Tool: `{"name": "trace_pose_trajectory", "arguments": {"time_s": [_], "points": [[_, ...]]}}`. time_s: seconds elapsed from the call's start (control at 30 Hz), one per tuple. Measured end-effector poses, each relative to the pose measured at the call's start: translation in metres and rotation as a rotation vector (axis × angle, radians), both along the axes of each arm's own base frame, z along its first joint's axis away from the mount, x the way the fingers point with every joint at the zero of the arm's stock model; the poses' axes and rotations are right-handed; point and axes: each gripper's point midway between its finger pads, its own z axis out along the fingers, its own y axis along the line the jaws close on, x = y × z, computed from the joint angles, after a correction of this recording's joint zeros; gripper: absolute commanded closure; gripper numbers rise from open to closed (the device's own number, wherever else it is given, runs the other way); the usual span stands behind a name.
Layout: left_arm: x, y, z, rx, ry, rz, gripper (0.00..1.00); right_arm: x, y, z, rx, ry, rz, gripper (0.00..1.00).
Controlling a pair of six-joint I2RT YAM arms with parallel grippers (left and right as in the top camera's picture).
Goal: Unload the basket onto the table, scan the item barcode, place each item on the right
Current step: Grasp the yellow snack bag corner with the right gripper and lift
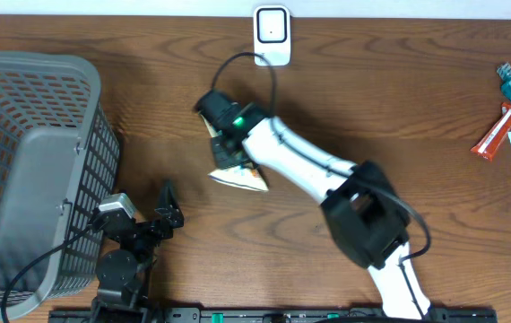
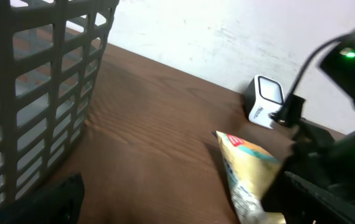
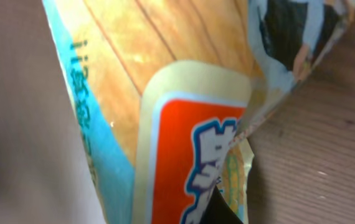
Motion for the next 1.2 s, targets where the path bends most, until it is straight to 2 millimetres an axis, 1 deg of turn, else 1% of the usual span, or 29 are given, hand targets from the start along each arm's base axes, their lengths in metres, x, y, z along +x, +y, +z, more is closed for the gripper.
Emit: {"name": "trace_pose_trajectory", "arguments": {"time_s": [0.07,0.1,0.17,0.2,0.3,0.43,0.53,0.63,0.73,0.83,0.93,1.2], "points": [[0.0,0.0,0.0,0.0,0.0,0.0,0.02,-0.009,-0.012,0.011,0.128,0.144,0.1,0.99],[0.0,0.0,0.0,0.0,0.0,0.0,0.02,-0.013,-0.022,0.018,0.19,0.208,0.136,0.99],[0.0,0.0,0.0,0.0,0.0,0.0,0.02,-0.024,-0.035,0.035,0.338,0.329,0.194,0.99],[0.0,0.0,0.0,0.0,0.0,0.0,0.02,-0.029,-0.044,0.047,0.434,0.383,0.22,0.99],[0.0,0.0,0.0,0.0,0.0,0.0,0.02,-0.033,-0.066,0.08,0.682,0.458,0.263,0.99],[0.0,0.0,0.0,0.0,0.0,0.0,0.02,-0.046,-0.082,0.118,0.893,0.542,0.24,0.99],[0.0,0.0,0.0,0.0,0.0,0.0,0.02,-0.052,-0.082,0.14,0.994,0.605,0.185,0.99],[0.0,0.0,0.0,0.0,0.0,0.0,0.02,-0.048,-0.078,0.151,1.06,0.621,0.143,0.99],[0.0,0.0,0.0,0.0,0.0,0.0,0.02,-0.045,-0.076,0.156,1.072,0.7,0.047,0.99],[0.0,0.0,0.0,0.0,0.0,0.0,0.02,-0.044,-0.075,0.159,1.056,0.816,-0.083,0.99],[0.0,0.0,0.0,0.0,0.0,0.0,0.02,-0.042,-0.075,0.161,1.045,0.886,-0.163,0.99],[0.0,0.0,0.0,0.0,0.0,0.0,0.02,-0.035,-0.082,0.163,1.038,0.958,-0.274,0.99]]}}
